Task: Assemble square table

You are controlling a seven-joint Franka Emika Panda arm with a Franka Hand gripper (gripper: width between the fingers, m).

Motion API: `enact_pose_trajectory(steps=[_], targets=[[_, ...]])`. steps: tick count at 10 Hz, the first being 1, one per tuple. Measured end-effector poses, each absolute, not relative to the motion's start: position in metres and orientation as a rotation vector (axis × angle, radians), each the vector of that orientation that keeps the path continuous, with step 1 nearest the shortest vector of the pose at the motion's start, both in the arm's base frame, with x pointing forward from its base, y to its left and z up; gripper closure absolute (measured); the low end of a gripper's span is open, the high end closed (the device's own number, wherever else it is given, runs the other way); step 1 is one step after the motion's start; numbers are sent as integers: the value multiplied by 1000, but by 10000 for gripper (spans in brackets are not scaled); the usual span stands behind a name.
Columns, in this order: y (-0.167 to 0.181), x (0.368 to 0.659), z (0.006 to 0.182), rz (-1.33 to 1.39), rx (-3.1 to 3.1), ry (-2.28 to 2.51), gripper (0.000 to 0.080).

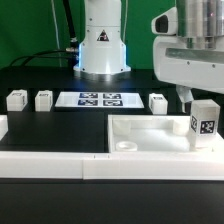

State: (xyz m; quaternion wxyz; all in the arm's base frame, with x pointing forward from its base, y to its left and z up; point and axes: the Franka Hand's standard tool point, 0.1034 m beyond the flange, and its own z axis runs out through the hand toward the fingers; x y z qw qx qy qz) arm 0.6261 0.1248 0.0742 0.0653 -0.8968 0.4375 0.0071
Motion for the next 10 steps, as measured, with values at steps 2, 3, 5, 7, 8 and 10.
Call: enact_pose_trajectory(steps=[2,3,5,7,8,10], targets=[[125,627,74,2,-2801,1099,151],[125,627,74,-4,-2833,1012,151],[123,626,74,-15,-2908,780,150],[120,629,77,-35,-3003,376,150],[121,630,77,-51,-3042,148,150],[121,630,77,-49,-3038,179,150]])
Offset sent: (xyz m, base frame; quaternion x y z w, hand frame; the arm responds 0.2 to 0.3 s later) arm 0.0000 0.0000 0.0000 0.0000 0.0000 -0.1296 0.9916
